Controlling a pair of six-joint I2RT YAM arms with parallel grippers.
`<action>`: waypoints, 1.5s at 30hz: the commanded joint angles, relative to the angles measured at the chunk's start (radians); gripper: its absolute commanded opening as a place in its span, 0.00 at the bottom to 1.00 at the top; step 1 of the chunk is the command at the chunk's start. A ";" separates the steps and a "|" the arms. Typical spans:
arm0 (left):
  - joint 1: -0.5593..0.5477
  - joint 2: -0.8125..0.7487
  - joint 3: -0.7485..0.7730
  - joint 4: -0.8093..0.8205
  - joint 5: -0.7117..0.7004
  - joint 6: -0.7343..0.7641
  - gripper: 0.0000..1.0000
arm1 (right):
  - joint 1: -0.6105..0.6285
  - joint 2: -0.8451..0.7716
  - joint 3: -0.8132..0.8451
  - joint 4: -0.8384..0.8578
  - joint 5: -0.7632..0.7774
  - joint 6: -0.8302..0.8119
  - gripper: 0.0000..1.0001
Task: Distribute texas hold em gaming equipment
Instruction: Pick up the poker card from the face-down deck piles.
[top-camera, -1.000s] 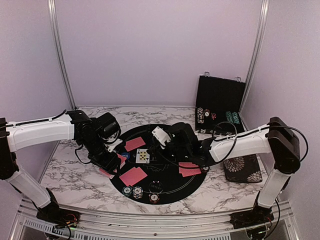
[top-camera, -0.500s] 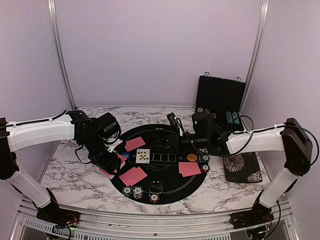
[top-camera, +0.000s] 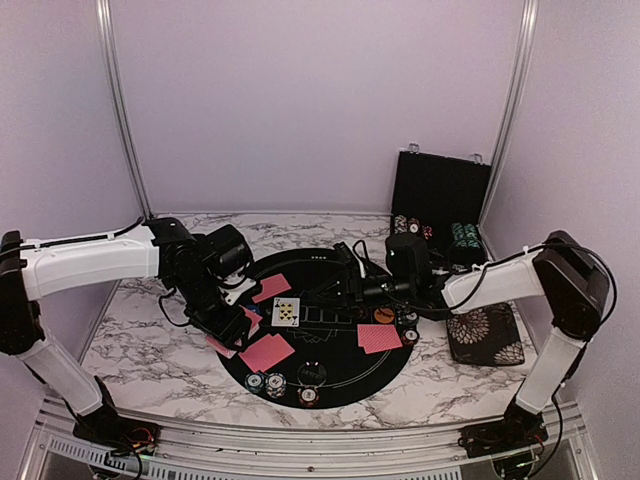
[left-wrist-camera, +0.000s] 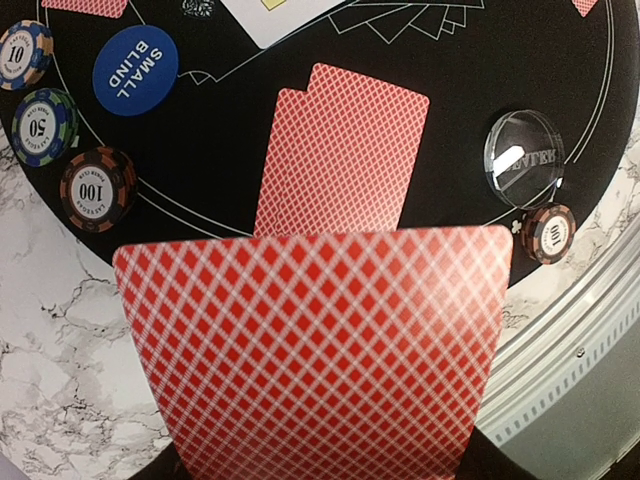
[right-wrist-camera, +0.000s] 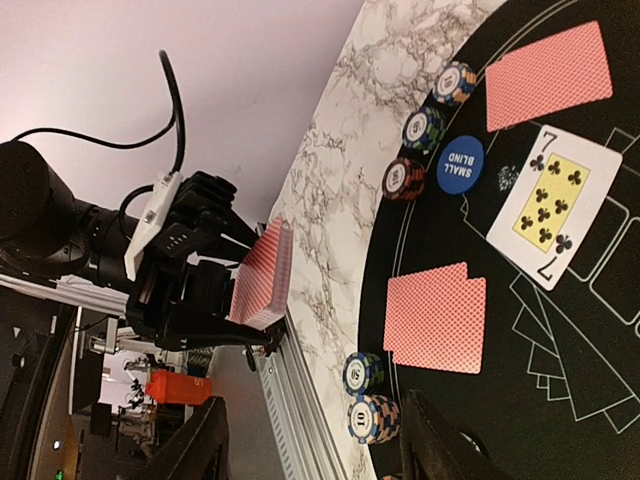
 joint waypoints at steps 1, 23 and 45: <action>-0.015 0.018 0.040 -0.037 -0.012 0.018 0.51 | -0.003 0.053 -0.014 0.149 -0.077 0.143 0.56; -0.042 0.050 0.083 -0.044 -0.013 0.032 0.51 | 0.108 0.272 0.126 0.346 -0.145 0.348 0.53; -0.050 0.058 0.090 -0.046 -0.008 0.032 0.51 | 0.153 0.384 0.234 0.388 -0.150 0.412 0.54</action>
